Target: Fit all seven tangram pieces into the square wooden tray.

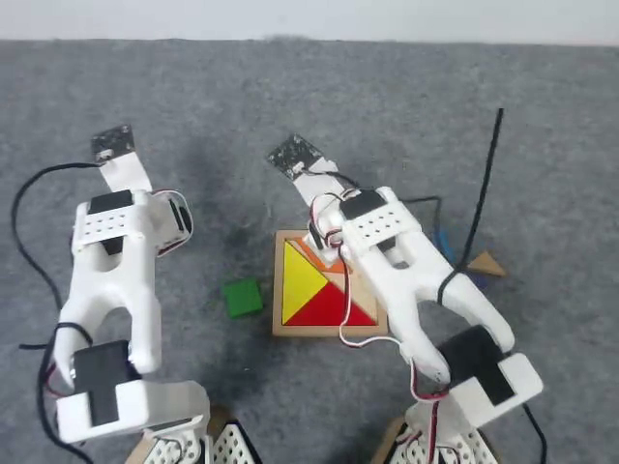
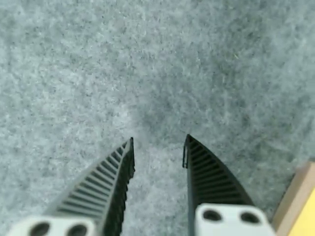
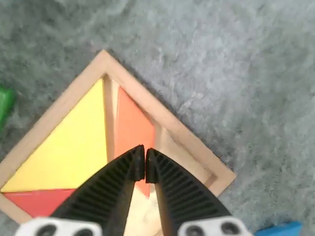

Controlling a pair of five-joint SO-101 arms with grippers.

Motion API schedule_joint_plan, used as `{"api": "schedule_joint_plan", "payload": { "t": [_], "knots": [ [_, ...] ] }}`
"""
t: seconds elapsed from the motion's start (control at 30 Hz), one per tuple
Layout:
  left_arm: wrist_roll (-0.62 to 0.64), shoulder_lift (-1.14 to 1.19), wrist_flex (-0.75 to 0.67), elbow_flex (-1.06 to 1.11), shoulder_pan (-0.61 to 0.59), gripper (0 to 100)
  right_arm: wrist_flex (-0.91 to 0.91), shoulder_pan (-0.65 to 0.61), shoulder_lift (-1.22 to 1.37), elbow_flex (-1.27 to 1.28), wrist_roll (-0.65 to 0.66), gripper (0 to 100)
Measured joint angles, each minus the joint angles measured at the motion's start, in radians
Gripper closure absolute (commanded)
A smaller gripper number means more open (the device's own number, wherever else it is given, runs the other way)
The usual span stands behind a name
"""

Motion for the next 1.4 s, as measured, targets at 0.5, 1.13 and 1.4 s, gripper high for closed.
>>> {"api": "schedule_joint_plan", "payload": {
  "t": [0.5,1.13,1.4],
  "knots": [
    [0.000,0.000,-0.018,0.000,0.003,85,-0.015,0.000,0.120,0.003,-0.029,98.0],
    [0.000,0.000,-0.020,0.000,0.003,85,-0.097,0.114,-0.100,0.298,-0.052,98.0],
    [0.000,0.000,-0.020,0.000,0.003,85,-0.109,0.115,-0.275,0.479,-0.074,97.9]
  ]
}}
